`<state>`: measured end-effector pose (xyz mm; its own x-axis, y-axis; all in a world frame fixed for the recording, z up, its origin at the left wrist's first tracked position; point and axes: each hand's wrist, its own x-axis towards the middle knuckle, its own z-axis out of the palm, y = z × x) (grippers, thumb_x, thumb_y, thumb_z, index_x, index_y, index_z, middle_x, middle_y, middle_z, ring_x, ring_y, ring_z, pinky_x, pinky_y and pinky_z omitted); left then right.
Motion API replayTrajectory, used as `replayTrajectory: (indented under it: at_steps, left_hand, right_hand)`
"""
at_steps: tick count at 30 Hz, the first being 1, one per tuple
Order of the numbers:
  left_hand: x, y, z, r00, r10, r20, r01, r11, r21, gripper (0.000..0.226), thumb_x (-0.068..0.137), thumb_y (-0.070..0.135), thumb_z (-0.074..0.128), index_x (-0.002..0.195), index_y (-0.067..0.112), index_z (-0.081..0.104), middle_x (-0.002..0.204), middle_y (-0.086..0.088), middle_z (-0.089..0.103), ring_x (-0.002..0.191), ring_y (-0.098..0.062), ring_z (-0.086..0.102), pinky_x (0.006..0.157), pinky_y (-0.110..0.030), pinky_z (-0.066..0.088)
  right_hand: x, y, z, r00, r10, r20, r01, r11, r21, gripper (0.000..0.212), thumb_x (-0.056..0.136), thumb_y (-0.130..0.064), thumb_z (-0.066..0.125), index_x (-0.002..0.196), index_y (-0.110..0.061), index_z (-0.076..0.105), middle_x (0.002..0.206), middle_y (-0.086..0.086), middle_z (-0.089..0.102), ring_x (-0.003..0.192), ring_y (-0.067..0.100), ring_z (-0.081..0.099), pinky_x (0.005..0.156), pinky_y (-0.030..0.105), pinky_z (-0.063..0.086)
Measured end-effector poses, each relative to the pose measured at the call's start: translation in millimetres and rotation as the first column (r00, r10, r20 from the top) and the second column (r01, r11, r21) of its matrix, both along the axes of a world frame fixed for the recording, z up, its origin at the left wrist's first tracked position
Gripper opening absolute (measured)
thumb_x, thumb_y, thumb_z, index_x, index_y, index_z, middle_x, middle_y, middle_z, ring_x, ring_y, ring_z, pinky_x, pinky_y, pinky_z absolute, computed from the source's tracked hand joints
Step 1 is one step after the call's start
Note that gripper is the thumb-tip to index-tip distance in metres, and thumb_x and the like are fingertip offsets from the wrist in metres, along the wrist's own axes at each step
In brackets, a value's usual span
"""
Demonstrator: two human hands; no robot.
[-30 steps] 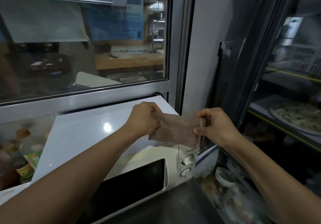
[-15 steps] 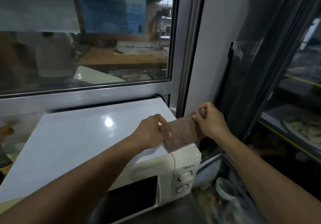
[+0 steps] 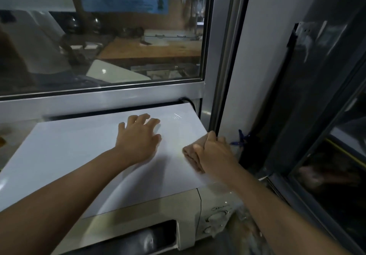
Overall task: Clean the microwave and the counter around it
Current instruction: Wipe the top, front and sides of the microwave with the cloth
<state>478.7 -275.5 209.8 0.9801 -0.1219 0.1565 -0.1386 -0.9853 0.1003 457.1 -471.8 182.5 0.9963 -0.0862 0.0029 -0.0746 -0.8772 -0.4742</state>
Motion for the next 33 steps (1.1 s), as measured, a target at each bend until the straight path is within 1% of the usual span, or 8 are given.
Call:
replayTrajectory:
  at_steps: [5, 10, 14, 18, 22, 24, 28, 33]
  left_hand:
    - [19, 9, -13, 0.995, 0.020, -0.101, -0.018, 1.000, 0.015, 0.051, 0.093, 0.052, 0.035, 0.140, 0.033, 0.031, 0.152, 0.004, 0.027, 0.138, -0.026, 0.024, 0.108, -0.047, 0.024]
    - [24, 13, -17, 0.997, 0.010, -0.079, -0.006, 0.999, 0.044, 0.053, 0.091, 0.058, 0.031, 0.140, 0.038, 0.031, 0.151, 0.007, 0.028, 0.136, -0.020, 0.028, 0.108, -0.042, 0.027]
    - [24, 13, -16, 0.996, 0.013, -0.088, -0.010, 1.000, 0.028, 0.053, 0.091, 0.058, 0.032, 0.140, 0.039, 0.031, 0.150, 0.007, 0.029, 0.135, -0.020, 0.029, 0.107, -0.041, 0.028]
    - [27, 17, -14, 0.994, 0.013, -0.109, -0.015, 1.000, -0.018, 0.050, 0.089, 0.057, 0.039, 0.136, 0.041, 0.036, 0.146, 0.008, 0.032, 0.132, -0.021, 0.030, 0.105, -0.041, 0.029]
    - [37, 31, -8, 0.991, -0.024, -0.135, 0.006, 0.992, -0.127, 0.038, 0.094, 0.040, 0.043, 0.132, 0.038, 0.044, 0.143, 0.009, 0.038, 0.127, -0.022, 0.034, 0.102, -0.042, 0.032]
    - [45, 41, -5, 0.995, 0.012, -0.102, -0.022, 0.995, -0.096, 0.038, 0.094, 0.034, 0.043, 0.132, 0.035, 0.044, 0.144, 0.008, 0.037, 0.129, -0.024, 0.032, 0.103, -0.044, 0.030]
    - [54, 56, -8, 0.990, 0.105, -0.098, -0.110, 0.993, -0.048, 0.037, 0.094, 0.034, 0.043, 0.132, 0.034, 0.043, 0.144, 0.006, 0.035, 0.132, -0.025, 0.029, 0.105, -0.046, 0.027]
    - [54, 59, -17, 0.990, 0.113, -0.083, -0.119, 0.990, -0.070, 0.038, 0.094, 0.034, 0.040, 0.133, 0.036, 0.040, 0.142, 0.007, 0.036, 0.128, -0.025, 0.032, 0.104, -0.044, 0.031]
  right_hand:
    - [50, -4, 0, 0.987, 0.159, -0.014, -0.158, 0.987, 0.031, 0.042, 0.096, -0.039, 0.036, 0.124, -0.008, 0.033, 0.129, 0.017, 0.037, 0.116, 0.031, 0.042, 0.094, 0.040, 0.039]
    - [116, 9, 6, 0.979, 0.201, -0.035, -0.199, 0.979, 0.050, 0.061, 0.099, -0.042, 0.034, 0.146, -0.009, 0.016, 0.146, 0.017, 0.026, 0.130, 0.032, 0.035, 0.106, 0.037, 0.033]
    - [127, 13, 13, 0.976, 0.215, -0.018, -0.213, 0.974, 0.080, 0.059, 0.101, -0.037, 0.032, 0.149, -0.011, 0.011, 0.151, 0.016, 0.022, 0.133, 0.031, 0.034, 0.108, 0.035, 0.031]
    - [74, -1, 4, 0.962, 0.274, 0.004, -0.274, 0.962, 0.012, 0.048, 0.100, -0.032, 0.033, 0.141, -0.009, 0.022, 0.142, 0.015, 0.030, 0.116, 0.030, 0.046, 0.095, 0.036, 0.040]
    - [41, -13, 0, 0.953, 0.301, -0.022, -0.301, 0.953, -0.019, 0.031, 0.098, -0.034, 0.037, 0.123, -0.015, 0.030, 0.130, 0.008, 0.035, 0.106, 0.022, 0.046, 0.084, 0.033, 0.041]
    - [64, -5, 4, 0.965, 0.261, -0.036, -0.262, 0.965, -0.021, 0.029, 0.098, -0.031, 0.038, 0.120, -0.013, 0.033, 0.131, 0.011, 0.034, 0.111, 0.025, 0.045, 0.089, 0.035, 0.041]
    - [132, 15, 6, 0.963, 0.270, -0.002, -0.270, 0.963, 0.000, 0.049, 0.101, -0.027, 0.033, 0.143, -0.005, 0.021, 0.149, 0.015, 0.017, 0.134, 0.033, 0.030, 0.112, 0.038, 0.027]
    - [166, 11, 0, 0.938, 0.344, 0.037, -0.342, 0.939, -0.041, 0.049, 0.100, -0.028, 0.034, 0.144, -0.010, 0.024, 0.151, 0.010, 0.015, 0.138, 0.030, 0.022, 0.115, 0.035, 0.018]
